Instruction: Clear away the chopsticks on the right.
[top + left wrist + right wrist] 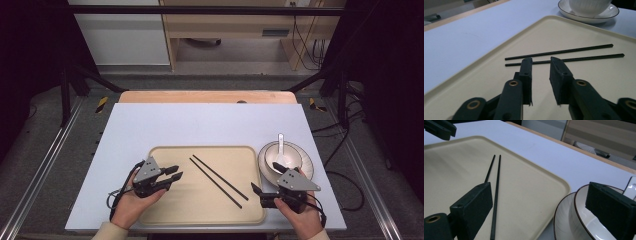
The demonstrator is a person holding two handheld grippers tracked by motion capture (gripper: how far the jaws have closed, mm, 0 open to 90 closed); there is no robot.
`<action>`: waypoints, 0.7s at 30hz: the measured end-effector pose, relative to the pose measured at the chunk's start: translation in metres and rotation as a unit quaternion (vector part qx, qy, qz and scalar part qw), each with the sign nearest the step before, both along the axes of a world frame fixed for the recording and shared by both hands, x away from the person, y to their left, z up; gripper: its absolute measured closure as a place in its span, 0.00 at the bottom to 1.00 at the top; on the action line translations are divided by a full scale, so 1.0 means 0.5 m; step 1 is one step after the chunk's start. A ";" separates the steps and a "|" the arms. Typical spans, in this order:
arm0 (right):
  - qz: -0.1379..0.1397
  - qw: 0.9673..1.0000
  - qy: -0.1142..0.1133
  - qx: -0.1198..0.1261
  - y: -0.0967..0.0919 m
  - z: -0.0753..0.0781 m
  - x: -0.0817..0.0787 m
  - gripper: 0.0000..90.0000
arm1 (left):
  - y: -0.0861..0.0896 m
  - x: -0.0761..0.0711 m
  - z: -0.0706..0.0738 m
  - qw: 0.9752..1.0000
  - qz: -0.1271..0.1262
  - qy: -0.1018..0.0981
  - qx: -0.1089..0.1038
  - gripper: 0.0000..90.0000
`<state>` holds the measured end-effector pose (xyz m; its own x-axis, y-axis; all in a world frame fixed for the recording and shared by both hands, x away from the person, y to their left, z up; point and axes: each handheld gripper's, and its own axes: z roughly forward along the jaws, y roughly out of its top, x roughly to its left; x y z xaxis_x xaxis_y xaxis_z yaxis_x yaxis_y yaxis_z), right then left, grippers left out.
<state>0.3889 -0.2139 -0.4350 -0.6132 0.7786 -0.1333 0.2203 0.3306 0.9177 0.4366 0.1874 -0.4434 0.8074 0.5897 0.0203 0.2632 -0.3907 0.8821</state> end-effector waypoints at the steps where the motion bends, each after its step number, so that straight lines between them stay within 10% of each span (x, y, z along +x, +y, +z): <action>1: 0.000 1.000 0.002 0.000 -0.003 -0.002 -0.002 0.07 | -0.007 0.003 -0.002 1.000 -0.003 0.004 0.006 0.85; 21: 0.017 1.000 0.001 0.012 -0.003 -0.021 -0.013 0.08 | -0.088 0.053 -0.027 0.995 0.014 0.076 0.056 1.00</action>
